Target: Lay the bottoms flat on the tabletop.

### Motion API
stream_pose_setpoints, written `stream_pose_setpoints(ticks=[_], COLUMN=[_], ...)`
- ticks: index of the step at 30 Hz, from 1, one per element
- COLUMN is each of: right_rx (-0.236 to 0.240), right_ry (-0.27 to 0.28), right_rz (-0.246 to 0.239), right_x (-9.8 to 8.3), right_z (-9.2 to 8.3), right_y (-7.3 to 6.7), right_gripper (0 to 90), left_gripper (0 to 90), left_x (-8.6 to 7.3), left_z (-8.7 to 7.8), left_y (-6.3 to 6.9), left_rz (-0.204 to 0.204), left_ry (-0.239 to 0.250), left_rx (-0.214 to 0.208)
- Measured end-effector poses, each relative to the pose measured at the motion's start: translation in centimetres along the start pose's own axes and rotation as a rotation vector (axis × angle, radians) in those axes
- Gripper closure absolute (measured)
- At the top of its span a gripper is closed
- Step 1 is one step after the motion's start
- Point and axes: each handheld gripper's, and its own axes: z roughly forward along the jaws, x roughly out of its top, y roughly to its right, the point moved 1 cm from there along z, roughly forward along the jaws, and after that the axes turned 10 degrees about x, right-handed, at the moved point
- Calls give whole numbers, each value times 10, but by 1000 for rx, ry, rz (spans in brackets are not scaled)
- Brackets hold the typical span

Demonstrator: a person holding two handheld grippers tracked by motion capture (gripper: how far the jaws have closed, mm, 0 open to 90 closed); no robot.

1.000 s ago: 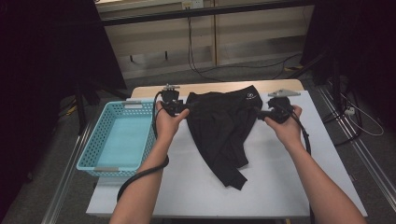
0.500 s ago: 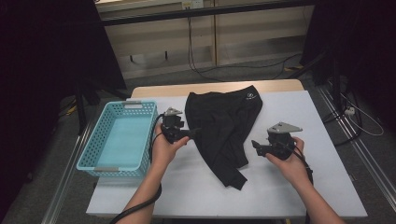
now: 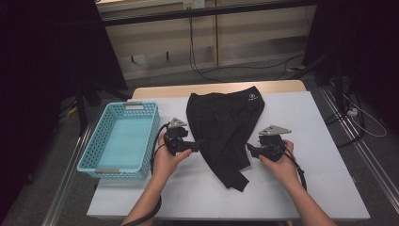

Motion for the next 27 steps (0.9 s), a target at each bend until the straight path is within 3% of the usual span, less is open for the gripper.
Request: stream_pose_setpoints(ticks=[4, 11, 14, 15, 17, 19, 22, 27], right_rx=[8, 41, 68, 90, 111, 127, 127, 92], right_ry=[5, -32, -35, -37, -39, -41, -54, -21], right_rz=[-19, -49, -71, -70, -75, -67, -36, -13], right_x=[3, 6, 8, 8, 8, 8, 7, 8], right_z=[5, 27, 31, 32, 32, 31, 25, 0], right_y=[-5, -17, -24, -26, -28, -27, -18, -1], right_gripper=[414, 450, 624, 742, 826, 892, 896, 898], left_gripper=[146, 145, 145, 146, 146, 147, 147, 147], left_x=[-1, 0, -2, -3, -4, -3, -2, -1], left_z=[-3, -10, -11, -11, -11, -11, -12, -8], left_y=[5, 13, 12, 12, 12, 13, 14, 17], left_rz=[3, 32, 24, 22, 17, 20, 22, 23], left_ry=[0, 9, 7, 5, 6, 7, 13, 7], left_rx=[-11, -16, -13, -11, -12, -13, -20, -32])
